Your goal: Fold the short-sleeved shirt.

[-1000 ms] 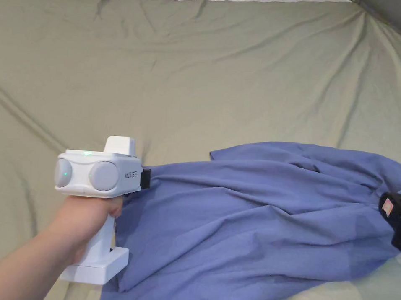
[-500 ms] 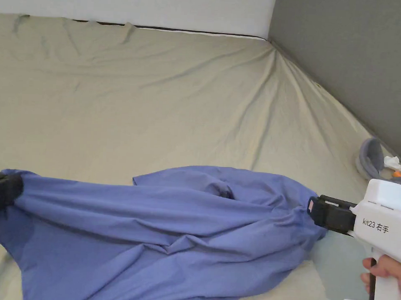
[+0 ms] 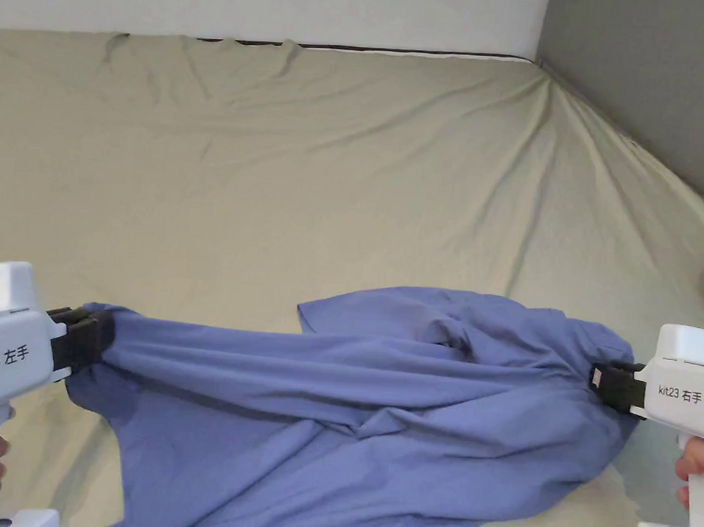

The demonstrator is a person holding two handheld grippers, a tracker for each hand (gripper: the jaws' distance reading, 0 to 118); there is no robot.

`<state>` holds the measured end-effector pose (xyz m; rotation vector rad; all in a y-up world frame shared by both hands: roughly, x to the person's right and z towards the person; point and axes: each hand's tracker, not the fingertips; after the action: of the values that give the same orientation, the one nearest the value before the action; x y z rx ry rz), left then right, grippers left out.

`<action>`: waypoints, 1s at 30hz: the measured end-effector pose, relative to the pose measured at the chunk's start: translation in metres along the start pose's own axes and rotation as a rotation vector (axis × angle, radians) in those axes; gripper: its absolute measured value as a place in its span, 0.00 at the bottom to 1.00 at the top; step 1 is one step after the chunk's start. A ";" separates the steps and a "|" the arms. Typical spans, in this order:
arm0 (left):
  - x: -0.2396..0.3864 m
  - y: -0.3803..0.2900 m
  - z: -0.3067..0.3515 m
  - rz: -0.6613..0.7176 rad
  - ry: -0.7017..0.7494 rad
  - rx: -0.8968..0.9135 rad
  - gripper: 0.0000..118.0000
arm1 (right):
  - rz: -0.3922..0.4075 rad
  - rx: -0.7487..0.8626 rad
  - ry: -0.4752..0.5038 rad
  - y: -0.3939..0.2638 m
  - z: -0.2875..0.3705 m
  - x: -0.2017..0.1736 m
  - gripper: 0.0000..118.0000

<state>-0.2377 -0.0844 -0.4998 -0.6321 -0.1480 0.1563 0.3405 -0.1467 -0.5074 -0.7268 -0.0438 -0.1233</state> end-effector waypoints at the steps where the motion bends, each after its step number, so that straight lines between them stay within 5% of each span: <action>1: 0.000 0.003 0.006 0.004 0.001 0.015 0.01 | 0.013 0.029 0.004 0.005 0.009 -0.002 0.14; 14: -0.023 0.133 0.147 -0.037 0.068 0.310 0.01 | 0.224 0.368 0.152 0.136 0.184 -0.064 0.13; 26: -0.023 0.269 0.189 -0.122 0.206 0.494 0.01 | 0.364 0.552 0.037 0.266 0.223 -0.132 0.13; 30: -0.021 0.303 0.162 -0.173 0.252 0.496 0.01 | 0.329 0.551 -0.007 0.307 0.192 -0.141 0.13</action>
<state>-0.3182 0.2461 -0.5540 -0.1388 0.0804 -0.0556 0.2402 0.2221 -0.5788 -0.1773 0.0356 0.2017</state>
